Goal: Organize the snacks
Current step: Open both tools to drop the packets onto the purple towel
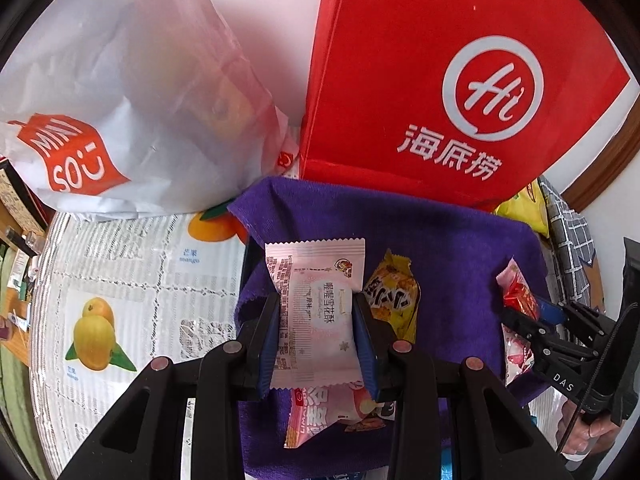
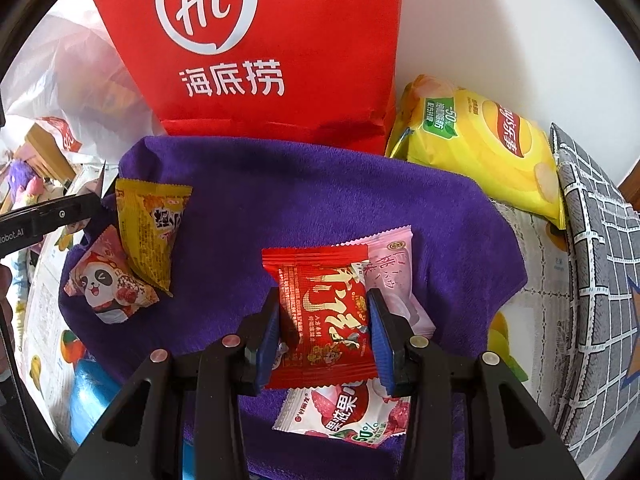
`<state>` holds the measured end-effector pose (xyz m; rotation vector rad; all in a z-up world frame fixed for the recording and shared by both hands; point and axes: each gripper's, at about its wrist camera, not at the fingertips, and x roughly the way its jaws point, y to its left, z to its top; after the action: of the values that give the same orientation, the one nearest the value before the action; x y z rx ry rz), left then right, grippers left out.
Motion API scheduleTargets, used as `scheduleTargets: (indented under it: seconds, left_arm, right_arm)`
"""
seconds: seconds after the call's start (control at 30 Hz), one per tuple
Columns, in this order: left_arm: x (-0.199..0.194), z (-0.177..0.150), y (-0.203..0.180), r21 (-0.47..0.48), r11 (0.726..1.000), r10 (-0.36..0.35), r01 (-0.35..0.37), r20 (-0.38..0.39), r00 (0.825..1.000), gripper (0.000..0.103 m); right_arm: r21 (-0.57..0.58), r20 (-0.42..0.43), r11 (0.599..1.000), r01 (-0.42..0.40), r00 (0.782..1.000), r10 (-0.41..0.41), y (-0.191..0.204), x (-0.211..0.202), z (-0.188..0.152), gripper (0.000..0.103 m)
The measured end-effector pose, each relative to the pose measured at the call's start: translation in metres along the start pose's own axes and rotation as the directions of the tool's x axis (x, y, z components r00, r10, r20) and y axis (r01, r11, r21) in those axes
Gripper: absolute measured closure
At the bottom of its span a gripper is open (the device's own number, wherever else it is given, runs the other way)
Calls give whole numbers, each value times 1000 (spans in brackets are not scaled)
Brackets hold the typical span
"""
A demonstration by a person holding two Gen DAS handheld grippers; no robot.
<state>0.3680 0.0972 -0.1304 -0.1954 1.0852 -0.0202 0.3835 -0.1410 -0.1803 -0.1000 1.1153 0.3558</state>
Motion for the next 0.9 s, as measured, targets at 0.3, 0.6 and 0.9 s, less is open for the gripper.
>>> scheduleTargets:
  seconds: [0.3,0.6,0.9]
  left_arm:
    - [15,-5,-10,21,1000,16,-15,-54,998,70]
    - [16,-5,-17,44,999,-6,9,-67,998,64]
    - [-9,-4,-22,57,998,-20,21,-14,1000,56]
  right_arm:
    - [-18,-16,1000,0,1000,-1,5,4,2,54]
    - [-51,28,999,-6,1000,7,13,-15,2,48]
    - [17,130,999,36,991,-38,-4,-62,2,48]
